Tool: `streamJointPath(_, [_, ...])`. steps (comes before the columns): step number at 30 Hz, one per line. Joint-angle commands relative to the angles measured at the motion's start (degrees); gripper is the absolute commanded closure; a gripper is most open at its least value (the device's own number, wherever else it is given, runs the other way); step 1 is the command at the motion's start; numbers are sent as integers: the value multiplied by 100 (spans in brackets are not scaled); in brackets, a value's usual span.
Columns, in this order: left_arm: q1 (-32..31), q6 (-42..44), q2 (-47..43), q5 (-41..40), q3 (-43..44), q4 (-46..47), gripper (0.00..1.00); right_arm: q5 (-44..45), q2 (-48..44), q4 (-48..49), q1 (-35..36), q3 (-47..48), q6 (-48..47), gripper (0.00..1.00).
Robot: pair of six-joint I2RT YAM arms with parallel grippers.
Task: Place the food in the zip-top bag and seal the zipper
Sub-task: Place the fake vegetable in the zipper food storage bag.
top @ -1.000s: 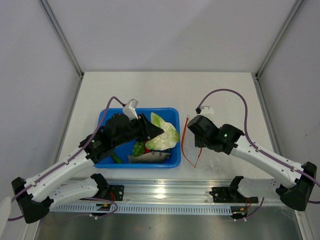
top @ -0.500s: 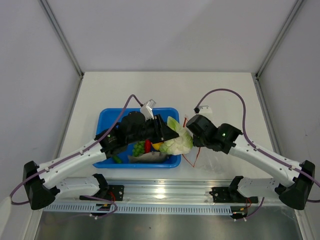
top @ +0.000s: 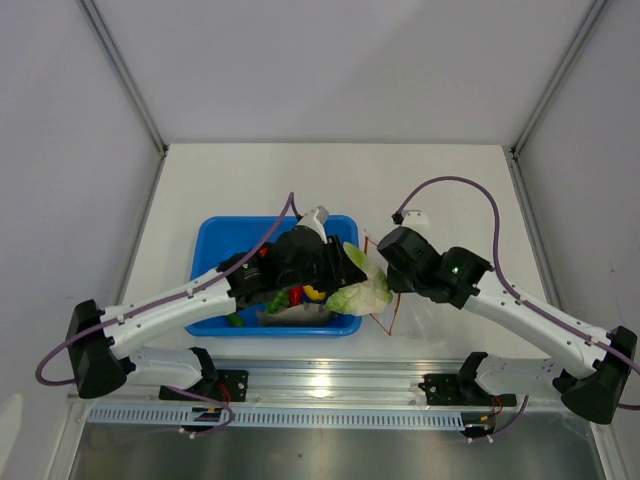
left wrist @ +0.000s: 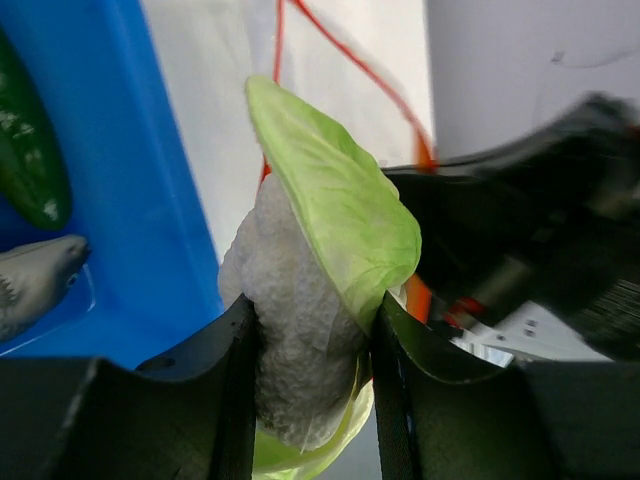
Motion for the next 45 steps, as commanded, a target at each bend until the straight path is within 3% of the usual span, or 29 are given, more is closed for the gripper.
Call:
streamJointPath(1, [-144,-233,228,-454,314,-178,99,-193,-232,420,38,272,217,100])
streamJointPath(10, [-311,-444,440,-735,647,-608,99,-289,-285,517,38,220,279,100])
streamJointPath(19, [-320,-1086,528,-666,1008,-1023,98,-289,-250,666,55,-9,261,100])
streamJointPath(28, [-329,-1991,677,-1246,1210,-1603,96,-263,-267,798,231,-26,296,100])
streamJointPath(34, [-443,-1833,1037,-1219,1447,-1734,97,-246,-162,790,240,79,261,100])
streamJointPath(41, [-715,-1342,888,-2159,1615,-1946,99,-201,-197,781,231,35,226,100])
streamJointPath(45, [-795,-1032,923,-1958,1606,-1717,99,-228,-223,851,231,-35,226,100])
